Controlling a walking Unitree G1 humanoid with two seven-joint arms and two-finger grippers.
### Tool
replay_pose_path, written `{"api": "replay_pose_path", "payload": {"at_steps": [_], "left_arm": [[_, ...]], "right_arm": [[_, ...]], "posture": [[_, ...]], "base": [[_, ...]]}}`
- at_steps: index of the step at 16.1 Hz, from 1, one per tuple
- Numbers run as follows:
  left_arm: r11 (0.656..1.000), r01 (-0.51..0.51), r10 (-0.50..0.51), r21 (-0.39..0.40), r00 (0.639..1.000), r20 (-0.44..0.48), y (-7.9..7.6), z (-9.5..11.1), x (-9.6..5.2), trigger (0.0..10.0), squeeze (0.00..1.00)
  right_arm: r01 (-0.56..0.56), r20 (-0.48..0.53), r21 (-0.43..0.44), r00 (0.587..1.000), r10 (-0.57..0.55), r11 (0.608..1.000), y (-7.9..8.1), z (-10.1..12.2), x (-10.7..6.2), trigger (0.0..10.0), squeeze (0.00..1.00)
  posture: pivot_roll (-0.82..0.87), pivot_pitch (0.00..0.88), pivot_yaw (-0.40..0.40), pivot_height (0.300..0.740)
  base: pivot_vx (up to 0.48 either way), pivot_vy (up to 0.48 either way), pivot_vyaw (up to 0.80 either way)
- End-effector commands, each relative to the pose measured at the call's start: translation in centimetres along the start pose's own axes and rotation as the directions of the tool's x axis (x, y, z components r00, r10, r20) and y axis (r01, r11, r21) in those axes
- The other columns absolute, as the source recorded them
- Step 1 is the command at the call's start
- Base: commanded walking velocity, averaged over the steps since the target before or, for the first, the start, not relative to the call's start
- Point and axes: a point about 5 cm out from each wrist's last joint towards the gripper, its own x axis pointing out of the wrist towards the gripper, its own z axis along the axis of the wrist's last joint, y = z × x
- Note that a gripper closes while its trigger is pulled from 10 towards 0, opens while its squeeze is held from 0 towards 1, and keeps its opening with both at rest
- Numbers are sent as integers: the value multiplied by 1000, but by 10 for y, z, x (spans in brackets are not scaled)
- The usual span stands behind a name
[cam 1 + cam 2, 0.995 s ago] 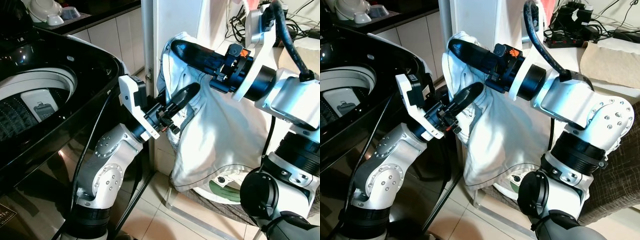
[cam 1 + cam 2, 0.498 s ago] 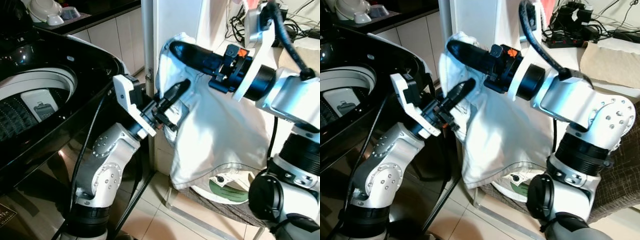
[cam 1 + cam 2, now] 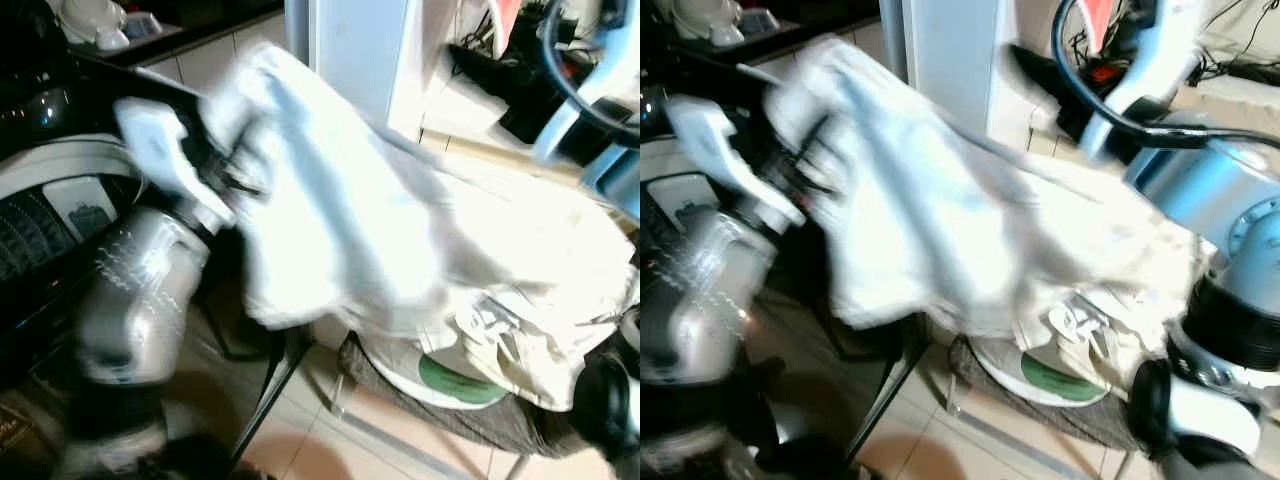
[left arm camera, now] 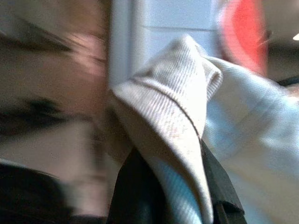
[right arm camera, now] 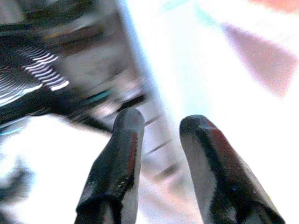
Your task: Clothes washing
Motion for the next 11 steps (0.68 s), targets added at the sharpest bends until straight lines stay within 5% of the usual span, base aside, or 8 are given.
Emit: {"api": "replay_pose_path", "payload": {"at_steps": [1,2,3,4,9,11], "left_arm": [[989,-116,109,86,990,84,16,24,2,0,0],[979,-168,161,111,984,69,20,27,5,0,0],[966,-205,209,159,978,-4,16,23,10,3490,0],[960,-221,233,173,971,-50,8,19,14,10000,0],[950,-242,243,199,970,21,-2,33,23,10000,0],[940,-254,242,230,967,78,5,50,29,10000,0]], "right_arm": [[27,67,-90,998,-21,996,2,5,0,10000,812],[73,30,-189,997,-69,979,2,-4,3,10000,0],[92,7,-241,996,-94,966,2,-15,5,10000,0],[88,-4,-249,996,-92,965,4,-24,7,10000,0],[44,-14,-318,999,-51,947,12,-46,9,10000,0],[-12,-20,-352,1000,5,936,19,-50,9,10000,0]], "posture": [[-33,0,12,740],[-31,0,11,740],[-29,0,13,740],[-27,0,15,740],[-28,2,19,740],[-21,2,16,740]], "base": [[0,0,0],[0,0,0],[0,0,0],[0,0,0],[0,0,0],[337,0,800]]}}
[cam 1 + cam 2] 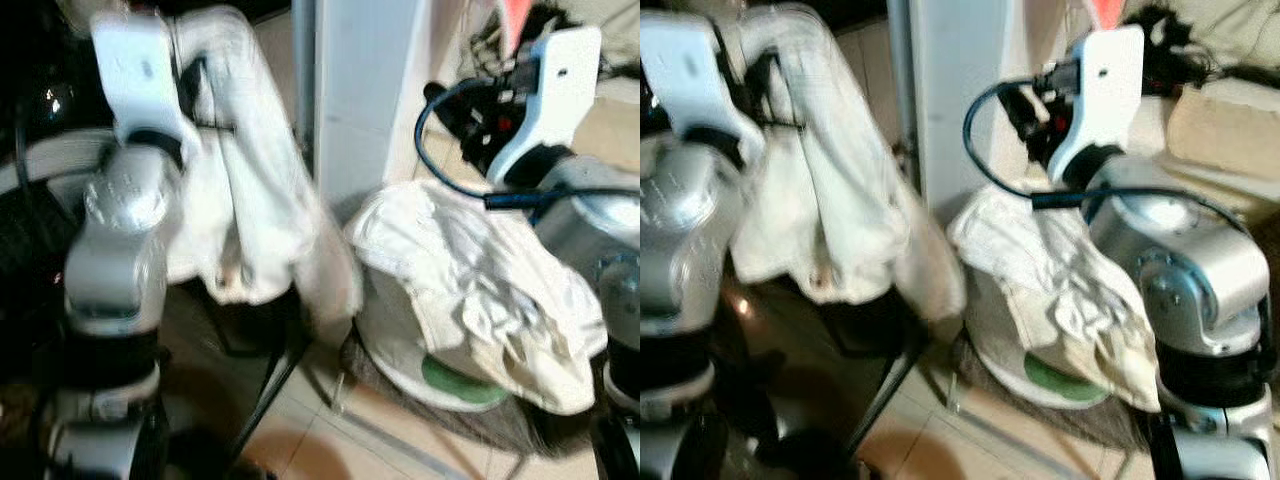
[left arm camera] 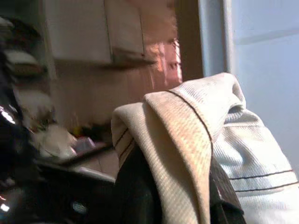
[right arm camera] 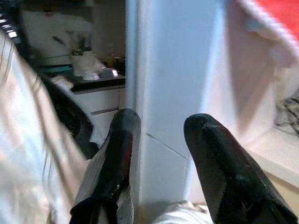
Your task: Clothes washing
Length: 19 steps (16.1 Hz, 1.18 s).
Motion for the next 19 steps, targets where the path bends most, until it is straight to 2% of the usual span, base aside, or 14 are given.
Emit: {"api": "replay_pose_path", "payload": {"at_steps": [1,3,4,6,7,8,10,11,13,14,15,17,18,19], "left_arm": [[998,-52,48,40,995,87,13,19,5,10000,0],[994,-76,67,75,991,116,18,26,11,10000,0],[966,-154,107,208,970,217,39,54,34,10000,0],[884,-291,155,364,921,358,60,84,50,10000,0],[814,-392,190,429,877,441,72,106,59,10000,0],[765,-492,228,415,810,541,82,132,68,10000,0],[714,-545,263,439,790,554,92,139,87,10000,0],[671,-556,278,491,802,528,94,129,93,10000,0],[567,-491,333,661,871,362,101,75,102,10000,0],[567,-469,347,677,882,320,101,59,101,10000,0],[552,-364,371,751,913,170,104,19,97,10000,0],[565,-172,384,807,920,-72,106,-33,83,10000,0],[624,-114,372,773,913,-166,104,-48,78,10000,0],[749,-35,341,661,876,-340,101,-71,70,10000,0]], "right_arm": [[-43,24,-27,999,44,999,9,1,-2,10000,0],[-55,35,-28,998,56,998,11,0,-1,10000,0],[-64,57,-34,996,66,997,12,1,-1,10000,0],[-75,87,14,994,73,997,13,4,-1,10000,0],[-88,102,19,991,86,996,14,5,-1,10000,0],[-95,125,23,988,92,995,15,8,-1,10000,0],[-109,166,38,981,101,993,18,11,0,10000,0],[-118,168,38,980,110,992,20,11,-1,10000,0],[-149,140,10,979,147,989,26,5,-5,10000,0],[-170,124,4,978,168,985,29,2,-6,10000,0],[-264,36,-43,963,266,964,40,-9,-12,10000,0],[-394,-89,-68,917,388,916,54,-27,-23,10000,0],[-420,-98,-65,905,413,905,57,-29,-26,10000,0],[-434,-101,-48,898,428,900,59,-29,-29,10000,0]], "posture": [[-20,0,15,740],[-19,0,13,740],[-13,0,3,740],[-10,0,0,740],[-8,0,-1,740],[-4,0,-4,740],[-8,0,7,740],[-12,0,12,740],[-19,0,22,740],[-22,0,24,740],[-28,0,28,740],[-32,0,31,740],[-35,0,34,740],[-37,0,33,740]], "base": [[428,0,800],[439,0,800],[442,0,800],[0,0,0],[0,0,0],[0,0,0],[0,0,0],[0,0,0],[0,0,0],[0,0,0],[0,0,0],[0,0,0],[0,0,0],[0,0,0]]}}
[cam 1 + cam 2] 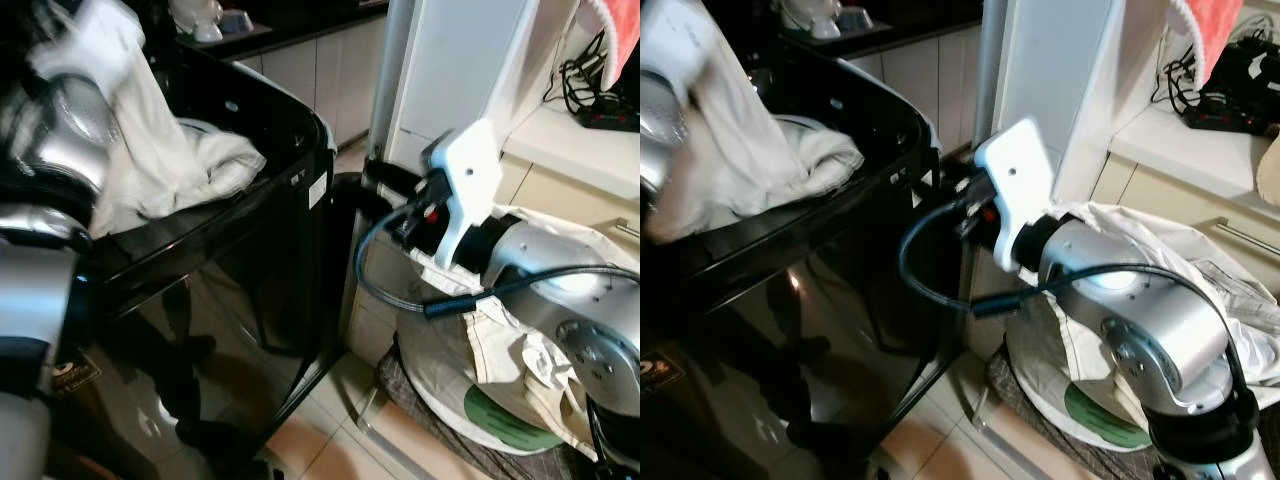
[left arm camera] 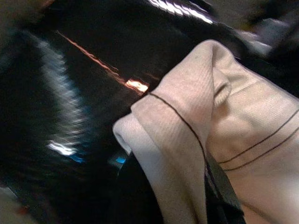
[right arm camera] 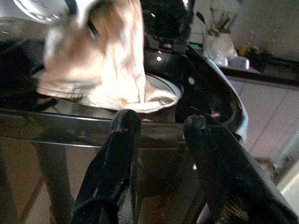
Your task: Clothes washing
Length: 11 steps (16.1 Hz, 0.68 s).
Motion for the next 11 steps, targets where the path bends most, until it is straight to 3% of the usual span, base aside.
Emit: {"api": "replay_pose_path", "payload": {"at_steps": [1,2,3,4,6,9,10,11], "left_arm": [[984,129,-139,-120,988,-75,-8,-4,0,10000,0],[965,192,-209,-177,974,-87,-12,-4,-1,10000,0],[941,252,-279,-225,955,-96,-13,-3,-1,10000,871],[927,281,-314,-249,944,-104,-12,-3,-2,10000,1000],[914,316,-352,-254,929,-112,-12,-4,-2,10000,1000],[896,410,-432,-169,893,-125,-2,-5,-5,10000,1000],[887,437,-454,-150,884,-113,-5,-6,-8,10000,592],[876,460,-474,-145,877,-78,-7,-6,-13,10000,0]], "right_arm": [[-24,-4,10,1000,24,1000,3,2,-3,10000,0],[-28,-13,17,1000,28,999,3,1,-4,10000,0],[-31,-28,38,999,33,999,3,0,-4,10000,0],[-34,-29,57,999,36,998,2,0,-4,10000,0],[-40,-17,68,999,41,997,2,1,-3,10000,0],[48,-44,68,998,-45,997,-10,-2,-4,10000,0],[82,-56,68,995,-79,994,-14,-4,-4,10000,0],[138,-72,67,989,-133,988,-21,-6,-4,10000,0]], "posture": [[-37,0,33,740],[-34,0,32,740],[-31,0,28,740],[-29,0,26,740],[-26,0,24,740],[-22,0,21,740],[-18,0,18,740],[-19,0,16,740]], "base": [[0,0,0],[0,0,0],[0,0,0],[0,0,0],[0,0,0],[0,0,0],[0,0,0],[0,0,0]]}}
